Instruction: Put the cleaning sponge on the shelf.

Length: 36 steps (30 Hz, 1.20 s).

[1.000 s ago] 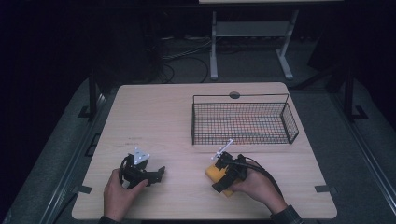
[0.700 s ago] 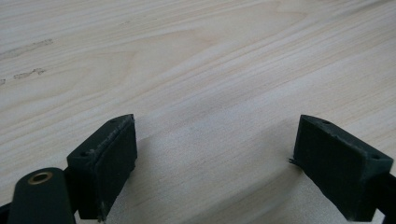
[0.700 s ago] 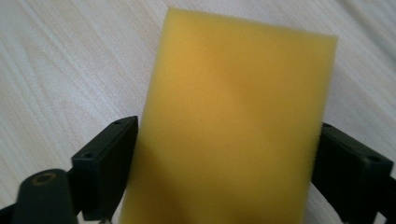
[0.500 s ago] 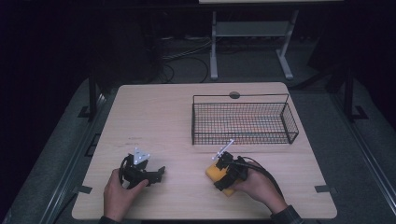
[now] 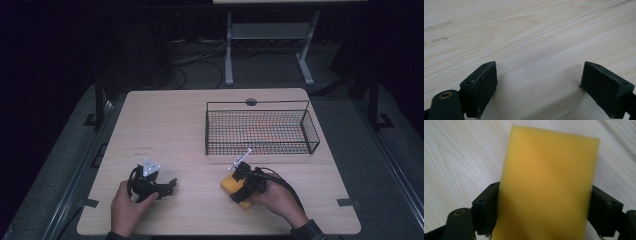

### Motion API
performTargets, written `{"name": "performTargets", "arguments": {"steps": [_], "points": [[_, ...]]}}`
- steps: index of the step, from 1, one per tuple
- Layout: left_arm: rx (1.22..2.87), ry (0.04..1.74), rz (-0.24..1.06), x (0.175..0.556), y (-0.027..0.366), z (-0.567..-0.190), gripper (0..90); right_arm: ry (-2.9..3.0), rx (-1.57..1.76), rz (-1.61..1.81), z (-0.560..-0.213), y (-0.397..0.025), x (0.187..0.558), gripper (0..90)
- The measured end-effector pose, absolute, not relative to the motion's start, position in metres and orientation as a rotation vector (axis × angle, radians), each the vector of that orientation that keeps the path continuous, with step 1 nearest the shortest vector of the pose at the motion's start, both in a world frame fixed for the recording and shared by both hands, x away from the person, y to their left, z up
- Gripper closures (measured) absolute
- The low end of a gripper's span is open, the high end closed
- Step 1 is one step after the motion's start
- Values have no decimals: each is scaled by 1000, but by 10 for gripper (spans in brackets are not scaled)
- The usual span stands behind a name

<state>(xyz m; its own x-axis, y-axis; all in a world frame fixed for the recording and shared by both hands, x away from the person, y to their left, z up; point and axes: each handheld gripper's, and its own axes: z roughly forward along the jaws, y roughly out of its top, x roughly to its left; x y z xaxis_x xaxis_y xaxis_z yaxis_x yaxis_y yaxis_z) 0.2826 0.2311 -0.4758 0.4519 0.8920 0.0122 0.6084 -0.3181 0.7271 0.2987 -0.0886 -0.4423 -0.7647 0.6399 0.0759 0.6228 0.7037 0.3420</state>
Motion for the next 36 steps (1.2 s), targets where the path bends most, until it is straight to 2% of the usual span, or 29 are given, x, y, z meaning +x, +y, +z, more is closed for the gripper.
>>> {"name": "performTargets", "arguments": {"steps": [36], "points": [[2045, 1250, 553, 283, 231, -476, 127, 2791, 1140, 576, -420, -133, 306, 217]]}}
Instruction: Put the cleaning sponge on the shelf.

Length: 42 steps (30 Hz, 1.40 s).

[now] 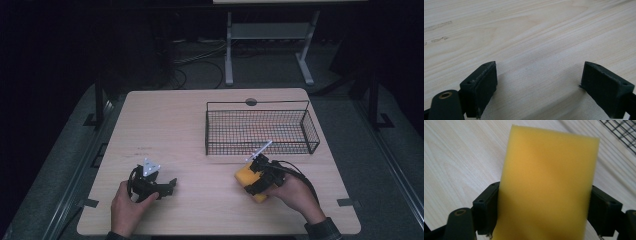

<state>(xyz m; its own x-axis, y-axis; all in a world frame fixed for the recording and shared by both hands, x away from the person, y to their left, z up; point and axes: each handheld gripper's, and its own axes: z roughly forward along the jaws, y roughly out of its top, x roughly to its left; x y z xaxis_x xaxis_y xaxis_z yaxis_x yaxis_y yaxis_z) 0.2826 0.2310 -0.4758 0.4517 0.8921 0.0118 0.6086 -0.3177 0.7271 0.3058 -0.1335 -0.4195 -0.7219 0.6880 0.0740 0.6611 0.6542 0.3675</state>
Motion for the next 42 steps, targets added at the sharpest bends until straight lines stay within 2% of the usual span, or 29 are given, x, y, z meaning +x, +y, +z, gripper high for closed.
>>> {"name": "performTargets", "arguments": {"steps": [42], "points": [[2050, 1247, 554, 283, 231, -476, 127, 2621, 1321, 622, -384, -209, 318, 219]]}}
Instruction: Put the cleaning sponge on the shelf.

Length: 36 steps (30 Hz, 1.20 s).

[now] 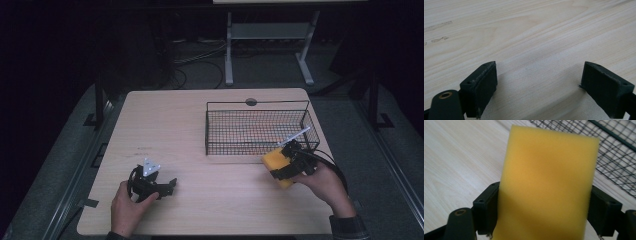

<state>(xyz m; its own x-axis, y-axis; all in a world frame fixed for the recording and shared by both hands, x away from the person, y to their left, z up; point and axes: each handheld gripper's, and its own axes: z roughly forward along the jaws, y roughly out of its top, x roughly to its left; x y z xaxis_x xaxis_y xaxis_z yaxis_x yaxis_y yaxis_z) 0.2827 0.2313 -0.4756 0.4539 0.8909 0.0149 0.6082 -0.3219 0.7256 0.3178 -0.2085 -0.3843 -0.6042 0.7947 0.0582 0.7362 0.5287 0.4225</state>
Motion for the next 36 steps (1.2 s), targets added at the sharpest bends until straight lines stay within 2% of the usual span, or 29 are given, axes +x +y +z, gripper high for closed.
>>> {"name": "performTargets", "arguments": {"steps": [21, 36], "points": [[2052, 1247, 553, 283, 231, -475, 127, 2559, 1396, 604, -366, -236, 333, 219], [2051, 1249, 552, 283, 231, -475, 127, 2504, 1466, 594, -353, -255, 357, 219]]}}
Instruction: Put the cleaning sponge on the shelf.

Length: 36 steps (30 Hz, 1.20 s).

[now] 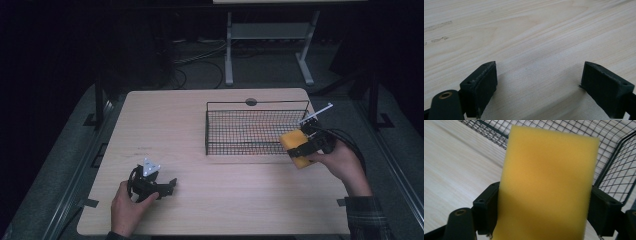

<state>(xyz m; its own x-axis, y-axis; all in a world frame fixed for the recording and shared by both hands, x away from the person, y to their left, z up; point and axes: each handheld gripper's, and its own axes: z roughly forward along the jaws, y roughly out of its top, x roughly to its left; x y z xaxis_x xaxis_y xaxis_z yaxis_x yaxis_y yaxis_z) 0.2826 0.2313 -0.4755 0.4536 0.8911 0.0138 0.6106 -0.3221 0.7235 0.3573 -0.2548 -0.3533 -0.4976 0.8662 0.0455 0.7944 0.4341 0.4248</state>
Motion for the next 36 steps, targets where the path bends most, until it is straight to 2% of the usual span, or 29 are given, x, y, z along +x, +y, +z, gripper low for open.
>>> {"name": "performTargets", "arguments": {"steps": [36], "points": [[2052, 1248, 552, 283, 231, -475, 127, 2447, 1528, 557, -340, -261, 428, 219]]}}
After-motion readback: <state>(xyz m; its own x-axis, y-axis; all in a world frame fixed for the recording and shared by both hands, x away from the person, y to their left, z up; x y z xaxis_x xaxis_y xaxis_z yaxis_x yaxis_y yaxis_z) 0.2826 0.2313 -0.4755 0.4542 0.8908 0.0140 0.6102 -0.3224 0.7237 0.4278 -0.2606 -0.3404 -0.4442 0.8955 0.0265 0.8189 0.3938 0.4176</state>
